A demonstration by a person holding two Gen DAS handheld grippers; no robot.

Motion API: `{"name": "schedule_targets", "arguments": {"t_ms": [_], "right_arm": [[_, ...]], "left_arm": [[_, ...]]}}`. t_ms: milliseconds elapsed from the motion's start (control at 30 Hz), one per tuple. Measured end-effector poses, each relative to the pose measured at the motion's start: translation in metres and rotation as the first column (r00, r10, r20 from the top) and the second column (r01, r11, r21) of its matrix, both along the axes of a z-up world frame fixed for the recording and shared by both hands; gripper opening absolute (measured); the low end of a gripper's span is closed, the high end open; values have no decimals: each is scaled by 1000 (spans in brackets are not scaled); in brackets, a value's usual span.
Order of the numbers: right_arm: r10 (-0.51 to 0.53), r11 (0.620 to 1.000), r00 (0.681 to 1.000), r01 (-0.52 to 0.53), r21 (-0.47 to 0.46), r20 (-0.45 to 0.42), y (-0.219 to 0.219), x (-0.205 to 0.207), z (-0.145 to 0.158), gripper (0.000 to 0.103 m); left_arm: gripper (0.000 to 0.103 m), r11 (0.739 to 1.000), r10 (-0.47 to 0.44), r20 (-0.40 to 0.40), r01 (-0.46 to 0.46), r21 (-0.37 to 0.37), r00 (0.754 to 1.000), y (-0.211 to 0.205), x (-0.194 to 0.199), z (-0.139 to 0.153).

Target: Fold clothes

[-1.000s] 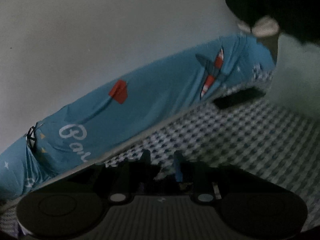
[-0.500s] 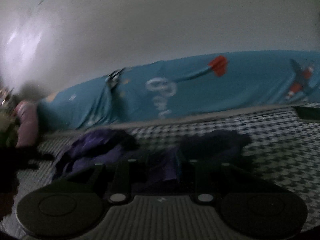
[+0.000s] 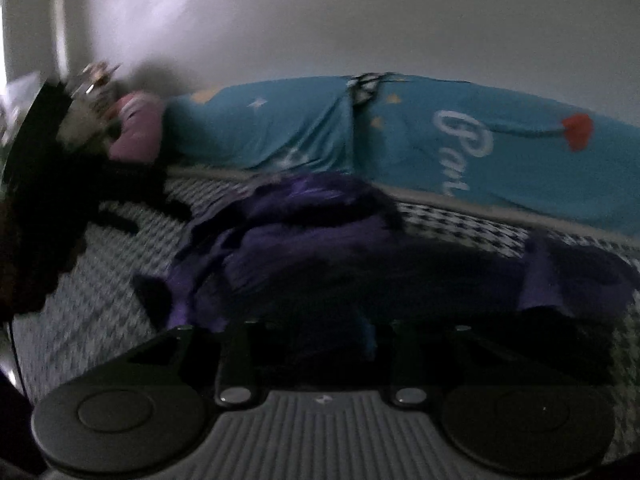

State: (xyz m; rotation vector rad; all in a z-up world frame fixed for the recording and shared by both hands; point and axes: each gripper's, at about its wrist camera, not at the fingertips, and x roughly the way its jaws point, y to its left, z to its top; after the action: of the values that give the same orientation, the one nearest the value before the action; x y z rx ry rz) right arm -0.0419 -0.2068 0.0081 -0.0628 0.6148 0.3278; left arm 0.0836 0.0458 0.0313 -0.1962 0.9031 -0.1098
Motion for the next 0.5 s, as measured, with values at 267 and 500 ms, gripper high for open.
{"name": "schedule_targets", "arguments": {"t_ms": [267, 500], "right_arm": [[126, 979, 992, -120, -166, 22, 43, -2, -19, 49], [181, 942, 982, -158, -296, 52, 66, -1, -33, 51]], "left_arm": [[103, 1000, 27, -3, -27, -4, 1000, 17, -2, 4], [103, 1000, 13, -44, -14, -22, 999, 22, -2, -2]]}}
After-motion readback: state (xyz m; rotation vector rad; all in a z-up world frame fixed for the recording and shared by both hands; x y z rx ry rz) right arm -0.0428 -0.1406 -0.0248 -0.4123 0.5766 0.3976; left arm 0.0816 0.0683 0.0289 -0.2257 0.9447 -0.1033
